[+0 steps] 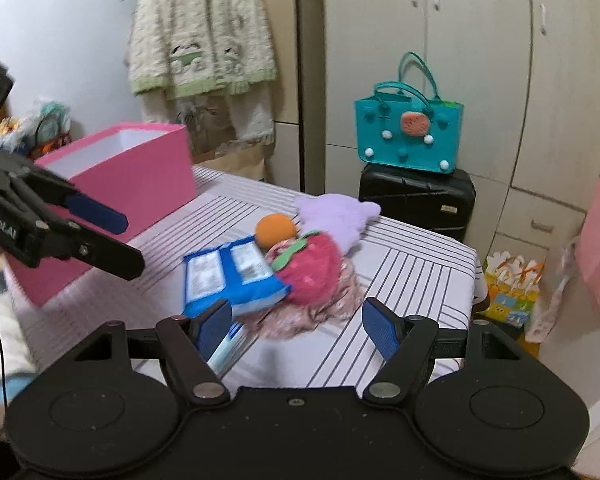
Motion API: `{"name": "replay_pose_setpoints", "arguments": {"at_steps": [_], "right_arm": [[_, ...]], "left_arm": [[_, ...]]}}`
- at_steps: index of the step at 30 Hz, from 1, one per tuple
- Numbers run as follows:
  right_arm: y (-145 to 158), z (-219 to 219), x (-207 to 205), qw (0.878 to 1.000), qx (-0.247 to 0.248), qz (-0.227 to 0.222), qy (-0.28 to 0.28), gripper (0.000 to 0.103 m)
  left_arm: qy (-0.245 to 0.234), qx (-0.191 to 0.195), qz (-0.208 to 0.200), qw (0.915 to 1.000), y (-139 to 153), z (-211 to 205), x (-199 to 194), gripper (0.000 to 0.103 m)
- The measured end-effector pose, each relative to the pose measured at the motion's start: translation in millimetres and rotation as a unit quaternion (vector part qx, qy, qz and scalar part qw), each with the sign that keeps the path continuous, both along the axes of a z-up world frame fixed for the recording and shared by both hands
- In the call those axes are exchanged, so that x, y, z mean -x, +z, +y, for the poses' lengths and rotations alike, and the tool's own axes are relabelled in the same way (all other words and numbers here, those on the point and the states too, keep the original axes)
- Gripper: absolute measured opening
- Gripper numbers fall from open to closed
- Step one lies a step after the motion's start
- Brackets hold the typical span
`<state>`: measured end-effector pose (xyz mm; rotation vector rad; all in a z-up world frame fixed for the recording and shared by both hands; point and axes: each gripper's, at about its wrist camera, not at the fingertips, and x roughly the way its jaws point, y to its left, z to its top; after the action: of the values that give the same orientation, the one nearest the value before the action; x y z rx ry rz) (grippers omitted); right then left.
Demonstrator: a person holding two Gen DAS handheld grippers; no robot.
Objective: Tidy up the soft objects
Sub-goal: 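Move the left tool to the orange ball while the right tool approaches the pink strawberry plush, then grasp the orange ball with the left tool while the right tool grasps the strawberry plush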
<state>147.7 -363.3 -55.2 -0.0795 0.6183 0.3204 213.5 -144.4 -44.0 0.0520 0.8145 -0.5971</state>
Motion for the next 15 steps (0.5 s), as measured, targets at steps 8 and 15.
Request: {"name": "replay_pose_setpoints", "arguments": {"at_steps": [8,15], "right_arm": [[-2,-17,-59,0.996,-0.081,0.029,-0.036,0.054],[-17,-2,-86,0.996,-0.067,0.061,-0.012,0.045]], "left_arm": [[0.065,0.007,-0.003,0.9978,-5,-31,-52,0.068],[0.082,-0.018,0.024,0.9962,-26,-52,-92,0.051]]}}
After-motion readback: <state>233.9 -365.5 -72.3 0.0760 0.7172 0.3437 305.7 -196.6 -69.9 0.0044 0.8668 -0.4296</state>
